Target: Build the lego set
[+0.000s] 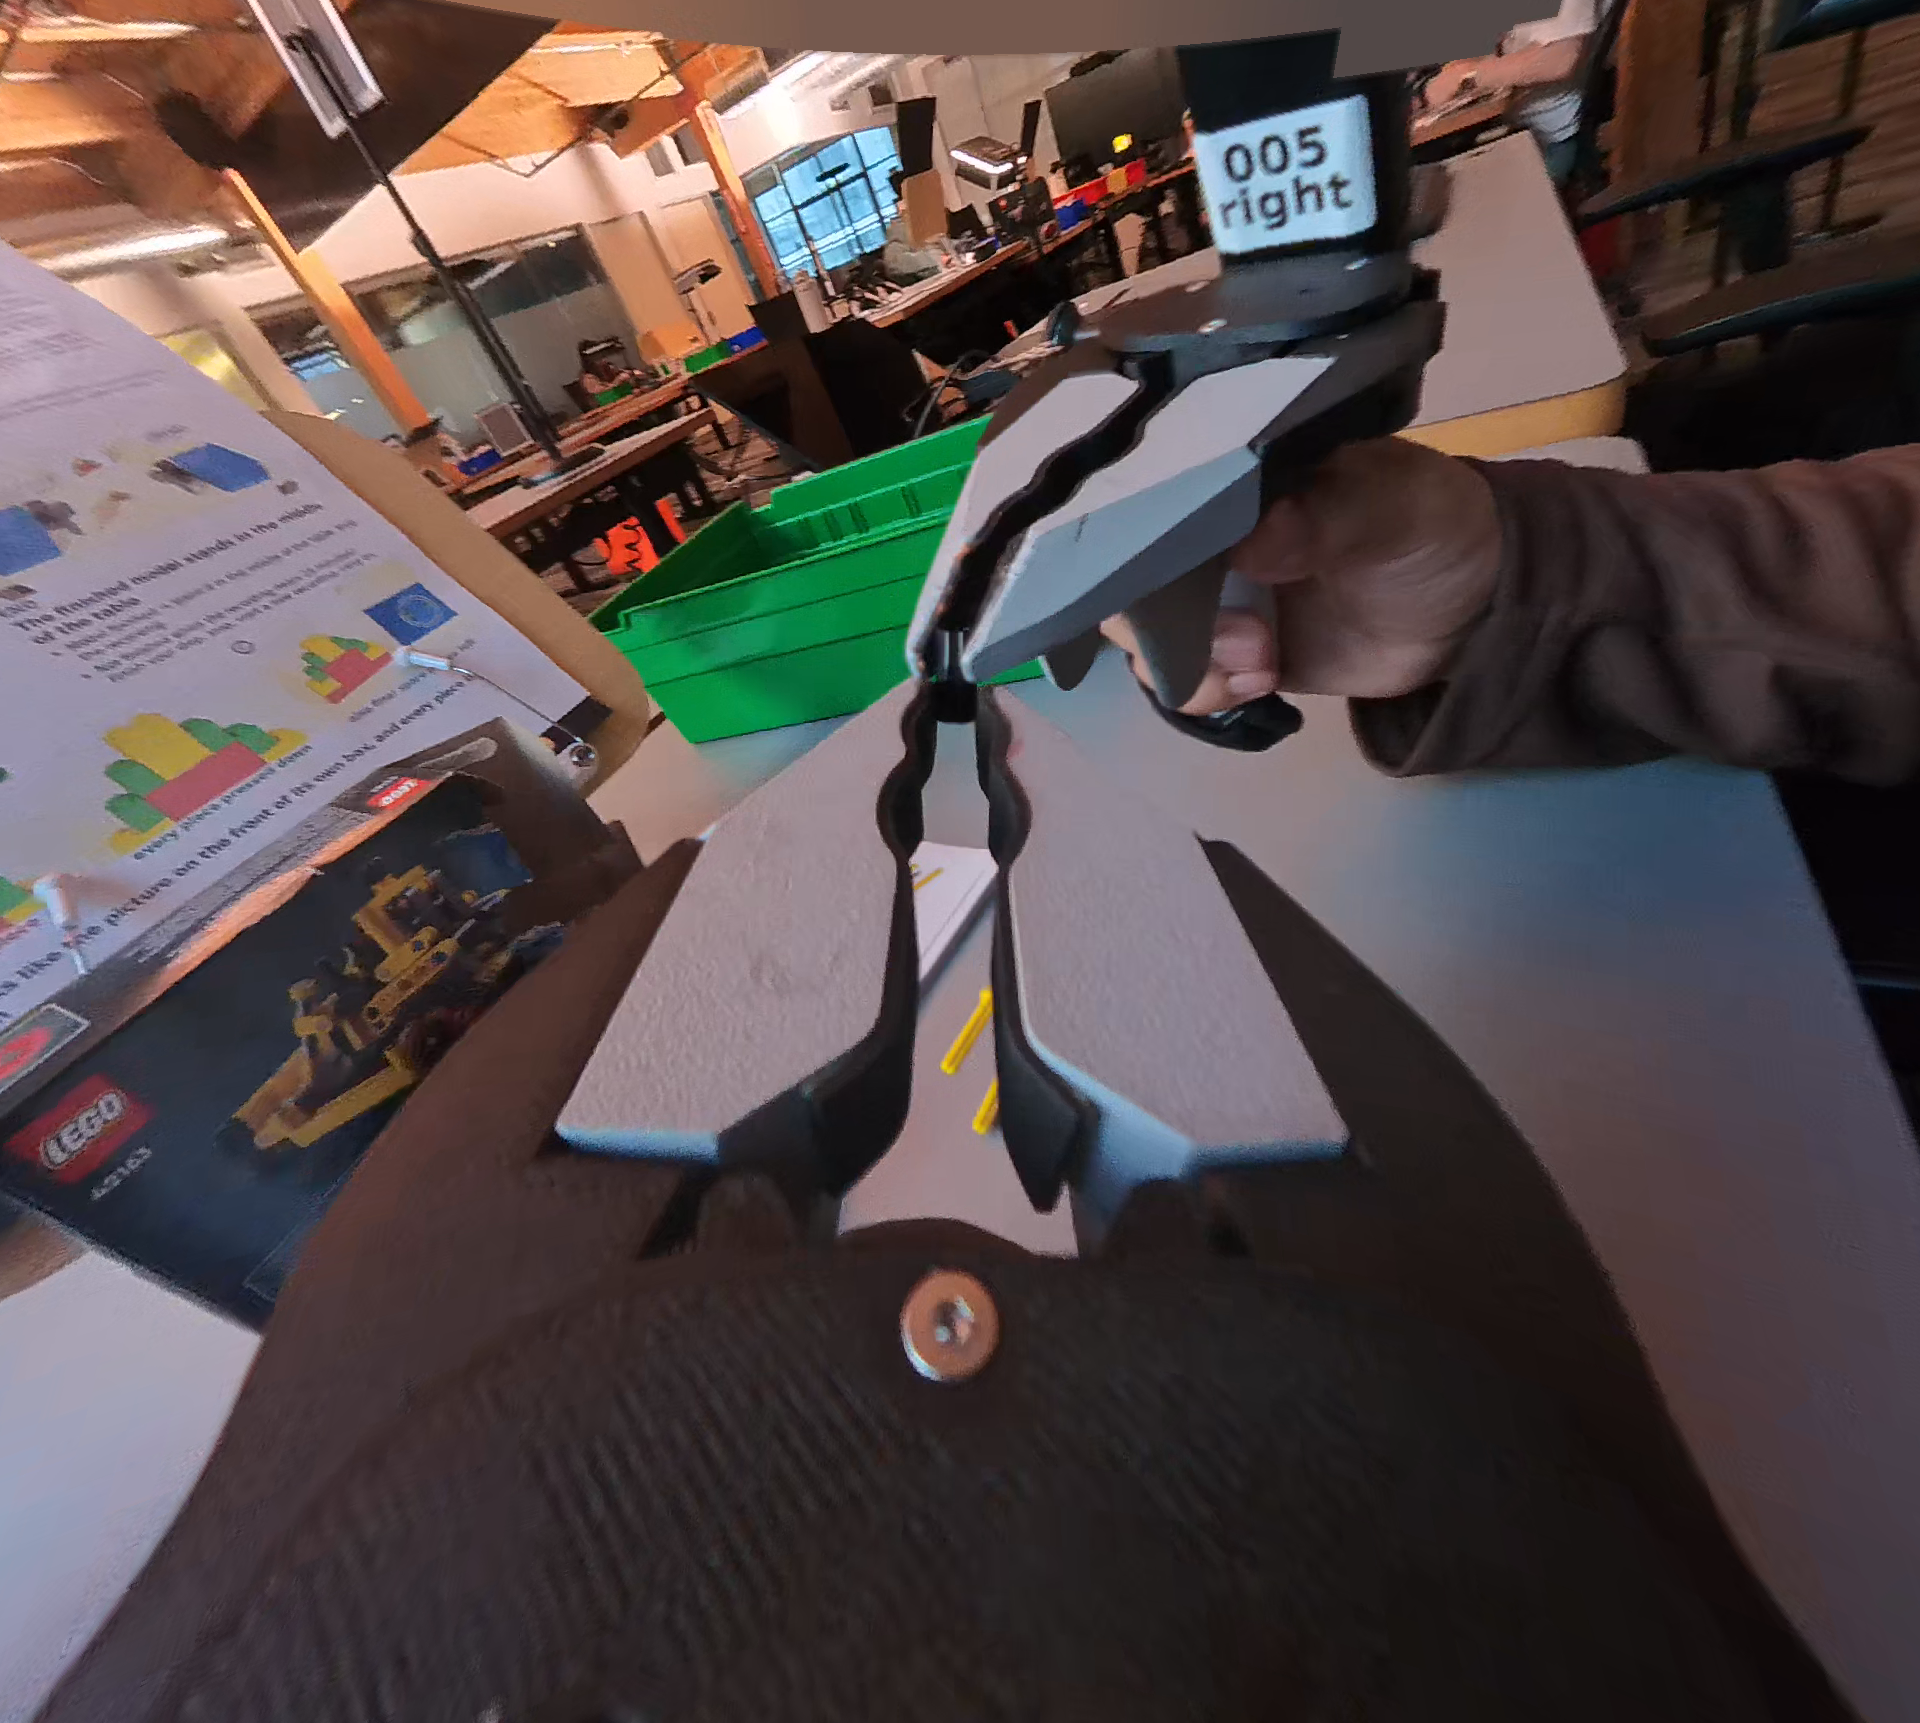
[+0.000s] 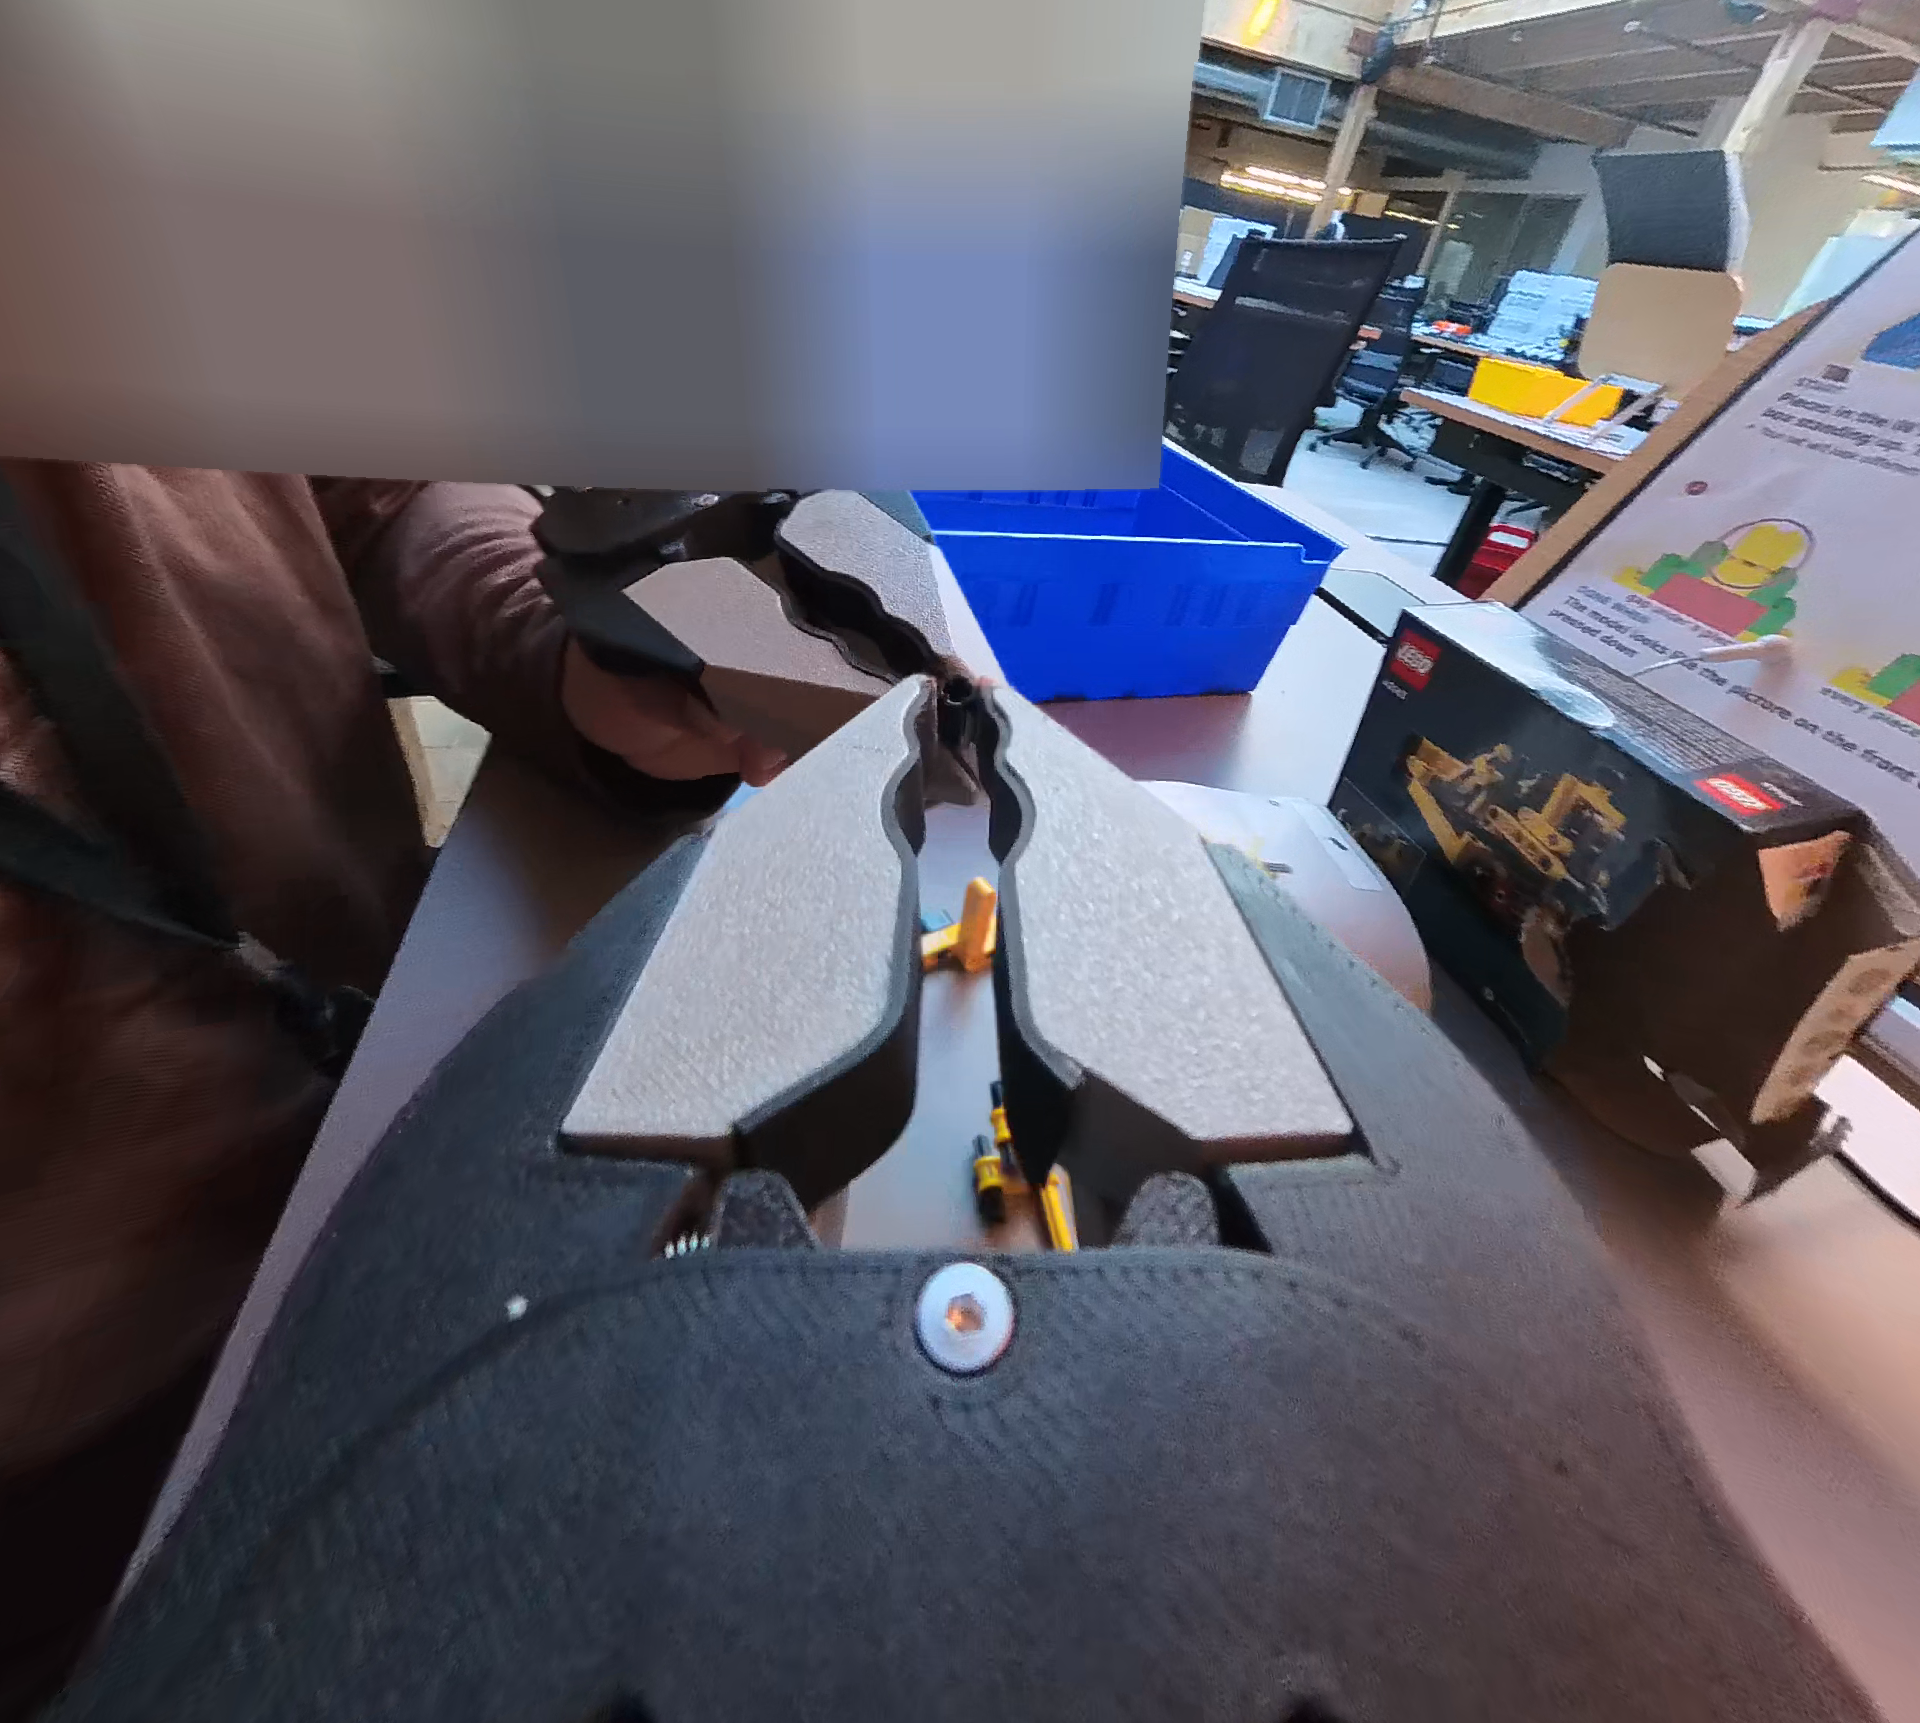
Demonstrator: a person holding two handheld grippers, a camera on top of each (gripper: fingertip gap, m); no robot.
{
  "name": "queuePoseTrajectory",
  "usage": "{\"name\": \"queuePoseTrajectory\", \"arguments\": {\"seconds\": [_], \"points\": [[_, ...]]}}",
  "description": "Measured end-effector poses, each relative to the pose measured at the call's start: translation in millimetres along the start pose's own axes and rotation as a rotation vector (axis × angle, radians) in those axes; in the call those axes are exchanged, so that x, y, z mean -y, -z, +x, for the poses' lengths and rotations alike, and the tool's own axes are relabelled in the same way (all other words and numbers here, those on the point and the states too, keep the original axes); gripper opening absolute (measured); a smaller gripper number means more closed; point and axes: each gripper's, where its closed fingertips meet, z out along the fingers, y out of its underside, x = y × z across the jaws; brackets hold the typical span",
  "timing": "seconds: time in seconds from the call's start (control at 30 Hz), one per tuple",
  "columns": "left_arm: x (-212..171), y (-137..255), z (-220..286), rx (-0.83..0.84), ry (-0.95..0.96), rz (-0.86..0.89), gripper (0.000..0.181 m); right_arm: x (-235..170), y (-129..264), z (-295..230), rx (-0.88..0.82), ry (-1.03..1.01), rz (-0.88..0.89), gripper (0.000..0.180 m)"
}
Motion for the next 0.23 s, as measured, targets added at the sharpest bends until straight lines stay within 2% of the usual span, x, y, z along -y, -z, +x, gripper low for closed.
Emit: {"name": "queuePoseTrajectory", "arguments": {"seconds": [0.1,0.17,0.23], "points": [[6,12,6,-0.058,0.017,0.014,0.021,1,2,-2,0.024,0.001,0.008,0.004],[3,21,6,-0.087,0.049,-0.003,0.013,-2,7,2,0.018,0.010,-0.002,0.004],[-6,28,1,-0.114,0.109,-0.032,0.013,-9,11,9,0.018,-0.002,-0.021,0.004]]}}
